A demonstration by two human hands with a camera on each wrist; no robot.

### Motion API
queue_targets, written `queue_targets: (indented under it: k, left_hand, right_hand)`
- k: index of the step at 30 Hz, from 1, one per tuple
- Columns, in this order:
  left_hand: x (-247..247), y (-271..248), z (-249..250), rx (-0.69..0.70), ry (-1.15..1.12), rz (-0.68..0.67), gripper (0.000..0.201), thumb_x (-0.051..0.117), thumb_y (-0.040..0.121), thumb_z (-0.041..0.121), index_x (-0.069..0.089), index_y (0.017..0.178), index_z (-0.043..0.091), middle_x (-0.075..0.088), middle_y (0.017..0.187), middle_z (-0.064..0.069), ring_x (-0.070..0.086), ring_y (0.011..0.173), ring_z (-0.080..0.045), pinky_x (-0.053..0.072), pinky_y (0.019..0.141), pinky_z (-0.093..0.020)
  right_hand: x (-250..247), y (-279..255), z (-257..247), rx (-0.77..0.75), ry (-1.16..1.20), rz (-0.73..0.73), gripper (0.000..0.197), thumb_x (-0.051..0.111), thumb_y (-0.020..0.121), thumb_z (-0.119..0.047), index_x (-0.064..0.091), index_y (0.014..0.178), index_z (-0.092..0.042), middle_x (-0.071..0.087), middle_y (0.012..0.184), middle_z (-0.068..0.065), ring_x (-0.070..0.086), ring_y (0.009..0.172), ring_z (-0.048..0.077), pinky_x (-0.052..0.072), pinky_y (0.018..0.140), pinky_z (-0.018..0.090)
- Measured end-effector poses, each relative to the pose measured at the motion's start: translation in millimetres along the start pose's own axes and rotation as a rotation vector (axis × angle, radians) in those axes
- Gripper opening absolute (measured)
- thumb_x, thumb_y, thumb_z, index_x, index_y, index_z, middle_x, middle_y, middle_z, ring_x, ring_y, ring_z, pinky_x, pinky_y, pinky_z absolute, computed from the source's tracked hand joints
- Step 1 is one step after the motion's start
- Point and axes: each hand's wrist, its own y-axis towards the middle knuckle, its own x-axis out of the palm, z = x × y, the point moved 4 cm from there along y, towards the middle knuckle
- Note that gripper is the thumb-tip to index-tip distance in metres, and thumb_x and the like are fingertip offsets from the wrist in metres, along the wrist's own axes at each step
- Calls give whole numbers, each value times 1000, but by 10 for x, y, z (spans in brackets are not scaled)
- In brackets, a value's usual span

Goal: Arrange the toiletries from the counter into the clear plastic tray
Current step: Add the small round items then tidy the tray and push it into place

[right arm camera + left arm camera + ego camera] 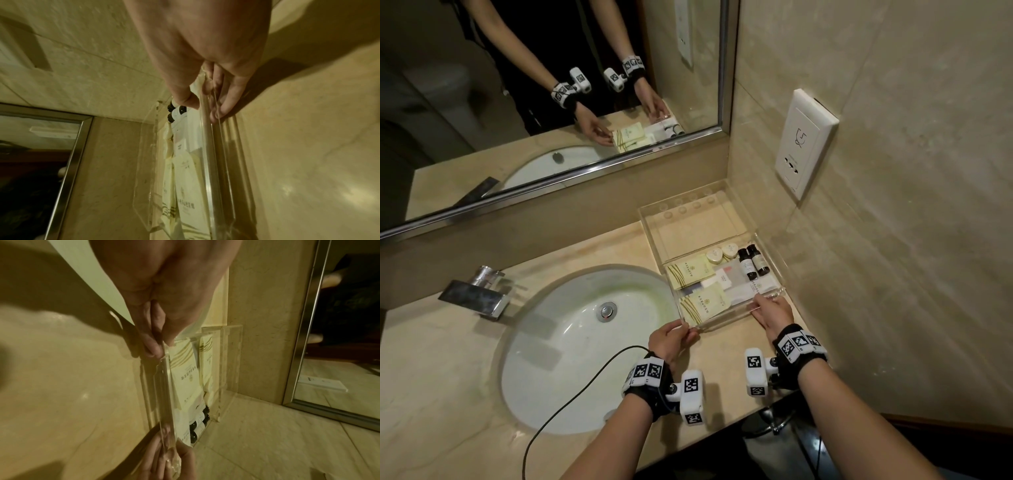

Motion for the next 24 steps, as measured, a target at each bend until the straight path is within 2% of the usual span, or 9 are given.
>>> queue_targets:
  k: [3,8,12,15,19,22,24]
  left_hand:
    - [-12,-8,39,13,-15,5,27,57,89,-5,56,116,-7,69,84,-24,68,62,-21,59,57,-23]
    - [-30,27,141,27,4,28,25,59,89,-3,59,114,-6,70,84,-22,69,68,-21,60,68,-21]
    - [-46,48,161,28,1,45,27,60,88,-4,59,115,-9,71,81,-23,68,74,-28,59,78,-30]
    - [-42,50,174,35,-2,42,25,59,88,-4,59,113,-8,70,84,-23,69,72,-26,59,75,-27]
    - [-31,36,160,35,-14,26,26,57,89,-5,58,115,-8,69,95,-26,68,79,-28,58,75,-27]
    - [-13,40,171,29,-40,38,27,57,89,-6,58,116,-8,68,90,-24,67,76,-25,58,70,-23]
    - [7,49,206,33,-47,42,26,57,89,-5,58,115,-7,68,85,-21,68,72,-21,58,68,-21]
  right_hand:
    - [37,-16,-17,-3,8,-12,18,60,83,5,52,88,-10,64,109,19,67,103,28,52,98,34]
    - [93,-70,-48,-12,23,-13,17,59,84,7,51,89,-8,63,104,18,66,92,25,54,87,29]
    - [127,-89,-21,12,15,-18,17,58,85,6,50,92,-7,62,106,17,64,95,24,52,87,27]
    - [137,-92,-20,-3,22,-18,17,58,85,6,50,91,-8,62,100,14,64,92,23,52,92,29]
    - [138,-82,-33,-20,24,-16,19,57,84,8,50,89,-9,62,88,10,63,84,21,53,93,32]
    - [170,-74,-61,-30,23,-28,19,56,85,9,50,91,-8,62,88,10,63,79,19,52,92,31]
    - [199,-58,-81,-29,21,-42,20,56,85,10,50,95,-7,62,90,11,64,82,21,52,93,31]
